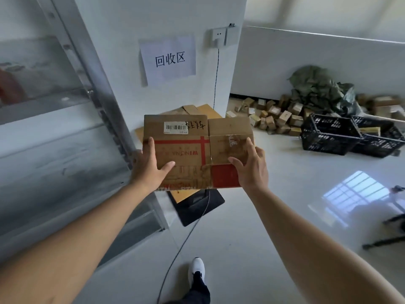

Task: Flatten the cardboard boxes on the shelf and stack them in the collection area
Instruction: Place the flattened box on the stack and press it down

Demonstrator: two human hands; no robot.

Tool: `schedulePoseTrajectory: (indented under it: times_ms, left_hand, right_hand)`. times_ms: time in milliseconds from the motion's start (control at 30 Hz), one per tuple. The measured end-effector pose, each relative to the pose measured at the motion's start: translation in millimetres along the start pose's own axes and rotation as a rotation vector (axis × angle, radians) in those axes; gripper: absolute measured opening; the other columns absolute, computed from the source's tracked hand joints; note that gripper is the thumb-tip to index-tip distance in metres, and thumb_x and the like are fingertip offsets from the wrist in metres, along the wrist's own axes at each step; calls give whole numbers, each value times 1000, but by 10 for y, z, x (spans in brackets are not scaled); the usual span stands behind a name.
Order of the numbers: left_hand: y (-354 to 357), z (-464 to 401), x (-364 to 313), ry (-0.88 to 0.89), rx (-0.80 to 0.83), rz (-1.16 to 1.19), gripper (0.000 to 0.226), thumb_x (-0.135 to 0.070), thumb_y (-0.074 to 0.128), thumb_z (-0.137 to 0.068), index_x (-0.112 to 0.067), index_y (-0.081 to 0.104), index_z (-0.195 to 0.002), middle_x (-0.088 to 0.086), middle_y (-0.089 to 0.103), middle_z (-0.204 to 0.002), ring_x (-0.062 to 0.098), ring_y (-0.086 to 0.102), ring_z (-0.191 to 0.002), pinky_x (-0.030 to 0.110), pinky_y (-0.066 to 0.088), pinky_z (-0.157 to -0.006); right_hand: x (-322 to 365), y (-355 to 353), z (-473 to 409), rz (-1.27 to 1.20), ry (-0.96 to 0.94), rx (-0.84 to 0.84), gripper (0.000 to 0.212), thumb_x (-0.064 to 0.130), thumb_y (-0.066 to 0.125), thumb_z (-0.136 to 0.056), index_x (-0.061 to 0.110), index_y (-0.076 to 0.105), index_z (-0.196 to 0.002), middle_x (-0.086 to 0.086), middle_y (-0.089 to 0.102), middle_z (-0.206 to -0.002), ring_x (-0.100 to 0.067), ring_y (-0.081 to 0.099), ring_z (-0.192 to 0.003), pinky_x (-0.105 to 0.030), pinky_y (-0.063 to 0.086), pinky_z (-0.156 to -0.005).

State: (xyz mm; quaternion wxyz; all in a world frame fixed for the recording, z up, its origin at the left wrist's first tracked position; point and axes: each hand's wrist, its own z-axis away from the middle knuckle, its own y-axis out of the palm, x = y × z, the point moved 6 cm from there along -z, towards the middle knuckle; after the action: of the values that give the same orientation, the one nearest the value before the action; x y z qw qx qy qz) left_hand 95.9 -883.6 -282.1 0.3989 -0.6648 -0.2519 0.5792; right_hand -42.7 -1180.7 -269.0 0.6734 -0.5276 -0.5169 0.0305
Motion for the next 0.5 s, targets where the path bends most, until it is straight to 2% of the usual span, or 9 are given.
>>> schedulePoseTrajectory:
  times_ms: [133,300,500]
  left_hand:
    - [405,-567,-152,-30,44,-53,108,-67,63,-89,-32,-6,-164,21,28,-146,41,36,-136,63,46,-105]
    - [689,-1214,-292,-64,89,-103,106,-69,60,-90,-31,-5,-165,21,28,-146,43,34,-137,58,48,-99]
    - [934,-1887,-400,-149,113,-149,105,-68,59,-91,-26,-1,-166,25,29,-150,46,32,-141,58,46,-104]
  right_hand:
    - [-165,153,-606,48,46,41,85,47,72,-93,32,26,-162,-10,41,-155,-34,49,-135,-48,47,-107]
    - [-237,373,-1276,66,62,80,84,50,70,-93,32,27,-162,-9,39,-156,-32,48,-137,-47,48,-106]
    - [-237,651,-2076,93,42,150,84,52,70,-93,31,26,-162,-8,40,-154,-30,53,-132,-45,50,-103]
